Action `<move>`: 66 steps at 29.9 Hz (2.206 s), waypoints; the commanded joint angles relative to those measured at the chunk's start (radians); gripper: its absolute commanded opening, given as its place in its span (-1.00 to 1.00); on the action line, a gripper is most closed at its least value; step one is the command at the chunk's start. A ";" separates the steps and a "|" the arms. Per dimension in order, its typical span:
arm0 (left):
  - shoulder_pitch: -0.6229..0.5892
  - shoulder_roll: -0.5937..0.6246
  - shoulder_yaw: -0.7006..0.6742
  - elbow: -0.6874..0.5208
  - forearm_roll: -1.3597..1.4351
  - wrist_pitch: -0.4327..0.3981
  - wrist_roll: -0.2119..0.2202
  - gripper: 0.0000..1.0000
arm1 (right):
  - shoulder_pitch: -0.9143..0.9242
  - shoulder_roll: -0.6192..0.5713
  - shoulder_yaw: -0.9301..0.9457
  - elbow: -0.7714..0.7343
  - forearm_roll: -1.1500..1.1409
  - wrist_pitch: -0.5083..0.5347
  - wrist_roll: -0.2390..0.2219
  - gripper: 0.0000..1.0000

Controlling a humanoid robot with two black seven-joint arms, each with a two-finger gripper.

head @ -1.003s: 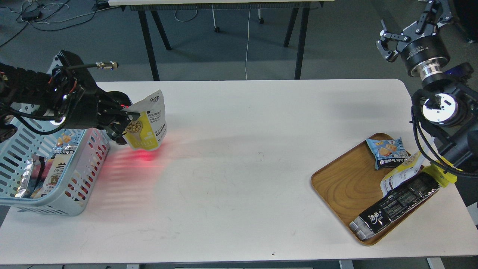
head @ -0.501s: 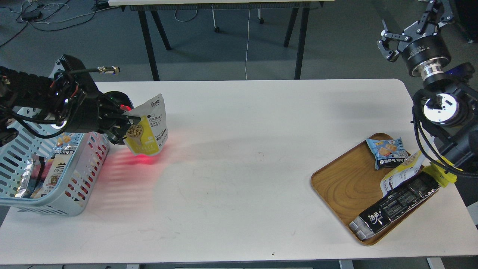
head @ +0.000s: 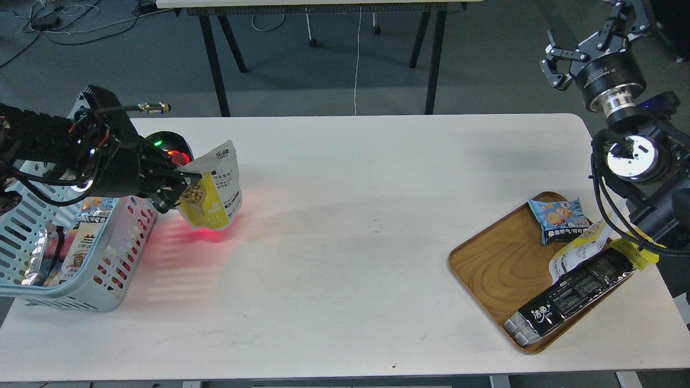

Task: Scan snack and place in basket
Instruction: 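Carry the yellow bag over the red scanner and hold it there, then move the yellow bag over the blue basket and lower it, then release the bag into the basket and withdraw the left gripper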

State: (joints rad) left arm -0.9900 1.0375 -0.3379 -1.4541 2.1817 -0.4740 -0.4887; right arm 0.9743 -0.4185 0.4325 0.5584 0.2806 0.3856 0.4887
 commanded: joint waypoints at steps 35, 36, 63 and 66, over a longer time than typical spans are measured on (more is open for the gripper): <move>0.027 0.385 -0.035 0.087 -0.039 0.156 0.000 -1.00 | -0.005 -0.013 -0.003 -0.006 -0.015 0.002 0.000 0.99; 0.027 0.386 -0.026 0.078 -0.037 0.159 0.000 -1.00 | -0.002 -0.013 -0.001 -0.005 -0.020 0.002 0.000 0.99; 0.018 0.355 0.043 0.055 -0.509 0.342 0.000 0.94 | 0.000 -0.028 -0.003 -0.009 -0.024 0.004 0.000 0.99; 0.007 0.328 0.034 0.089 -0.739 0.342 0.000 0.96 | 0.001 -0.032 0.009 -0.009 -0.026 0.003 0.000 0.99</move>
State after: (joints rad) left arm -0.9737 1.3887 -0.2956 -1.3923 1.6424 -0.1317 -0.4887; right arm 0.9746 -0.4458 0.4299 0.5505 0.2559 0.3897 0.4887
